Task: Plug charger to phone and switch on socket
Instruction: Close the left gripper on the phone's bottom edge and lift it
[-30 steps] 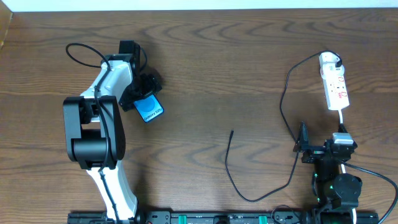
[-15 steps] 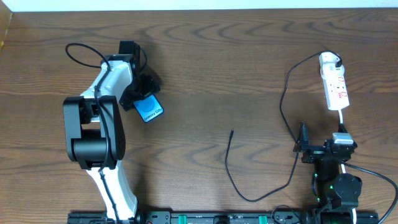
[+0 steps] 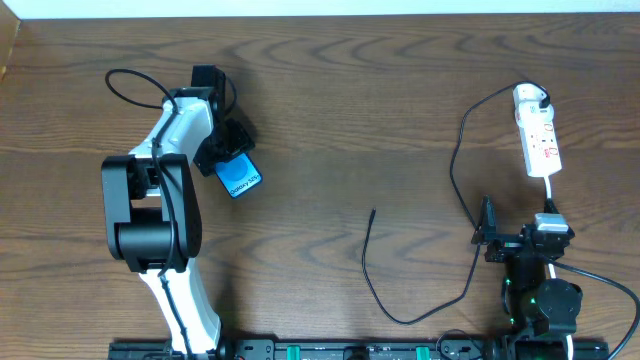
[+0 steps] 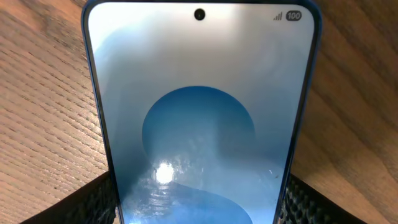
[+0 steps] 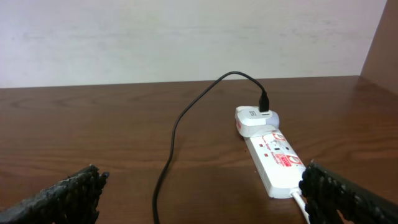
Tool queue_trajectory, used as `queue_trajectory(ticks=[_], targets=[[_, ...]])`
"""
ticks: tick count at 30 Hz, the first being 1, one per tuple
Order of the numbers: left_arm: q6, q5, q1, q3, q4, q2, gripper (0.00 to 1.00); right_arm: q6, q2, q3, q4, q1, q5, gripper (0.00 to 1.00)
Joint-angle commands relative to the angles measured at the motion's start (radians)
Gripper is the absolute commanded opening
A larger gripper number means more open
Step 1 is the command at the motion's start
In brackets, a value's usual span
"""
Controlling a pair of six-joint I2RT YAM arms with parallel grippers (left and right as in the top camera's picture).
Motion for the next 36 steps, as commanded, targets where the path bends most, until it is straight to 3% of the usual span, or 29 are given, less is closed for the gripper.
queue_trajectory(ticks=[1,8,11,17,26,36], targets=[[-0.009,0.024,-0.002,-0.022,0.001,0.014,0.73,0.006,-0.003,-0.001,-0.003,-0.003,0.008,0.99],[-0.01,0.024,-0.002,-0.022,0.001,0.014,0.72,0.006,-0.003,-0.001,-0.003,-0.003,0.008,0.99],[-0.009,0.024,-0.002,-0.022,0.0,0.014,0.67,0.006,-0.003,-0.001,-0.003,-0.003,0.008,0.99],[-0.01,0.024,-0.002,-0.029,0.001,0.014,0.51,0.006,-0.003,-0.001,-0.003,-0.003,0.008,0.99],[0.01,0.024,-0.002,-0.028,0.0,0.014,0.15,0.006,-0.003,-0.001,-0.003,-0.003,0.008,0.99],[0.021,0.024,-0.001,-0.014,-0.013,-0.055,0.11,0.006,-0.003,-0.001,-0.003,-0.003,0.008,0.99]])
